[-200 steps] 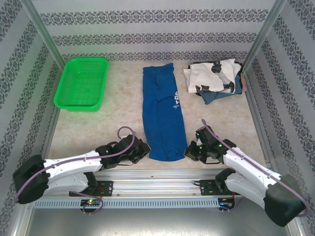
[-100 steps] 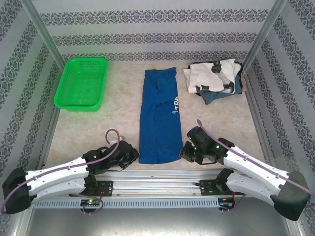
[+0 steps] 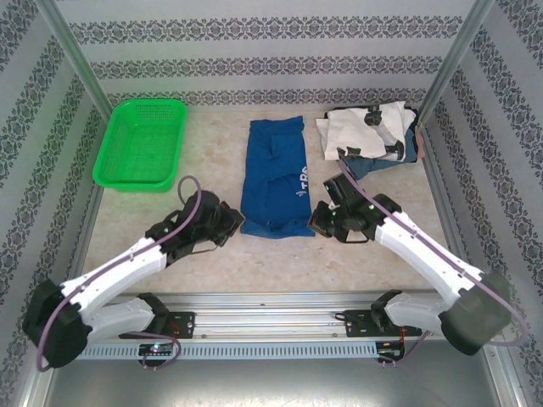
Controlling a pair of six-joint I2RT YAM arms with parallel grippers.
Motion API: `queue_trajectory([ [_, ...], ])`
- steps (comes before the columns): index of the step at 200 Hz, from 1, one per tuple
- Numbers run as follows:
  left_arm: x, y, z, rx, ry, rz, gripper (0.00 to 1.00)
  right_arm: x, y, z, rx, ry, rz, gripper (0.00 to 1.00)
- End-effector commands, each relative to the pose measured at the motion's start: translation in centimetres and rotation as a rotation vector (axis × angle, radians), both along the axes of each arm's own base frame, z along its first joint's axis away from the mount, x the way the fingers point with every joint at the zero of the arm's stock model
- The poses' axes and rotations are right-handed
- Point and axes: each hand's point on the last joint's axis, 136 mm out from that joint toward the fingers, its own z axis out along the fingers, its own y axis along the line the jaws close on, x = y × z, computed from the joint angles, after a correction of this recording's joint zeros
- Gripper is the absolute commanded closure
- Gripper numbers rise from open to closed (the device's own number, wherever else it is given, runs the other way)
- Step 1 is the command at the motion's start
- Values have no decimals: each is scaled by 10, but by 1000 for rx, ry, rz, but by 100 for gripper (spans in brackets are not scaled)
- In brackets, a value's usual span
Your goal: Fold and stack the t-shirts
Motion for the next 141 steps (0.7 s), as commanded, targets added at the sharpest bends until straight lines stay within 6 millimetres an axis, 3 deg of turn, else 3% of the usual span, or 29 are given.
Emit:
queue_trajectory([
  [1, 25, -9, 15, -62, -60, -88, 100, 24, 2, 11, -3, -33, 64, 100],
  [45, 78, 7, 4, -99, -38, -79, 100, 80, 4, 12, -14, -35, 77, 100],
  [88, 118, 22, -16, -121, -8, -61, 100, 118, 5, -12, -43, 12, 96, 100],
  [141, 152, 23, -39, -140, 16, -68, 100, 153, -5, -45, -75, 65, 87, 100],
])
